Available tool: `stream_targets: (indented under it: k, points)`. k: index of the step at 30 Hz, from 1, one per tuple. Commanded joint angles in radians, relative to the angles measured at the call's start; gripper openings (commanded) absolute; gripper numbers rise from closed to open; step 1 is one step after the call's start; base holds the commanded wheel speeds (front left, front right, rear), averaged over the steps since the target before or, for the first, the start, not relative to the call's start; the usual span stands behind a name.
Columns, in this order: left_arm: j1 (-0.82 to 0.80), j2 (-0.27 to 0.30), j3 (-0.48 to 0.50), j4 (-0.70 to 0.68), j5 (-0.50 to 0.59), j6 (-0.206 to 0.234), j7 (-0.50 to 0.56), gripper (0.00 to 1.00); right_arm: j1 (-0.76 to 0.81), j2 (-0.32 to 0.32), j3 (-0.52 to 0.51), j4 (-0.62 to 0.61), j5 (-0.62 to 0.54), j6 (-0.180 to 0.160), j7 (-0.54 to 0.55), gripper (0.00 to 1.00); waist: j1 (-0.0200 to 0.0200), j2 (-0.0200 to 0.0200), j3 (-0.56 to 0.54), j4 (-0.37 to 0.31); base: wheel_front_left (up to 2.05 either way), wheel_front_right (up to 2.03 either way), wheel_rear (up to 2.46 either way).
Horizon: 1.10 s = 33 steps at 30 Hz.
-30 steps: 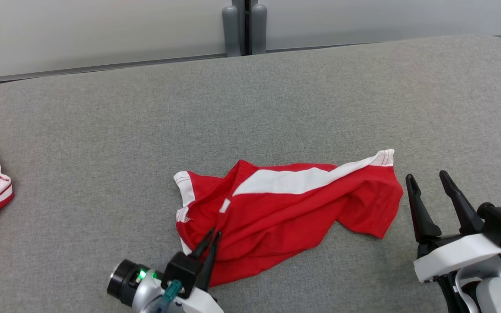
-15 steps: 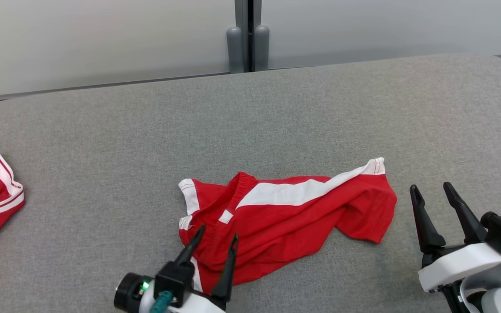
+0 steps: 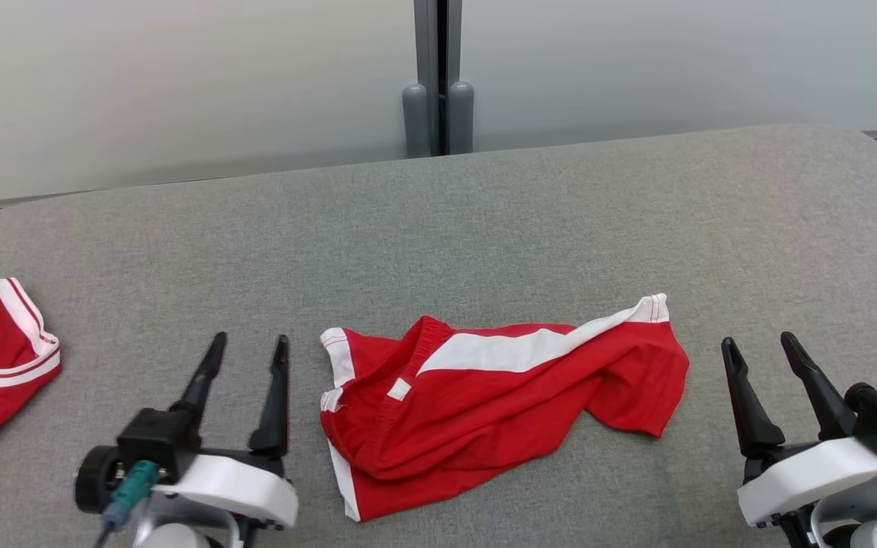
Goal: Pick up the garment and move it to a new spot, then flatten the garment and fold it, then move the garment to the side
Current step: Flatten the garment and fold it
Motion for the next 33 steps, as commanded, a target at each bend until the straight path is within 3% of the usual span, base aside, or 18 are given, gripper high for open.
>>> stream_targets:
  k: [1, 12, 33]
  points:
    - [-0.011, 0.020, 0.019, 0.008, -0.013, -0.008, -0.003, 1.00, 0.012, -0.001, -0.002, -0.006, -0.007, 0.000, 0.006, 1.00, 0.0000, 0.0000, -0.009, 0.003, 0.00, 0.00, 0.00]
    - [0.065, 0.120, 0.144, -0.009, -0.063, -0.010, -0.003, 1.00, 0.050, -0.006, 0.002, -0.034, -0.020, 0.000, 0.031, 1.00, 0.0000, 0.0000, -0.048, 0.014, 0.00, 0.00, 0.00]
    - [0.174, 0.135, 0.131, -0.107, -0.040, 0.048, 0.030, 1.00, 0.073, 0.009, 0.005, -0.056, -0.024, 0.000, 0.046, 1.00, 0.0000, 0.0000, -0.077, 0.015, 0.00, 0.00, 0.00]
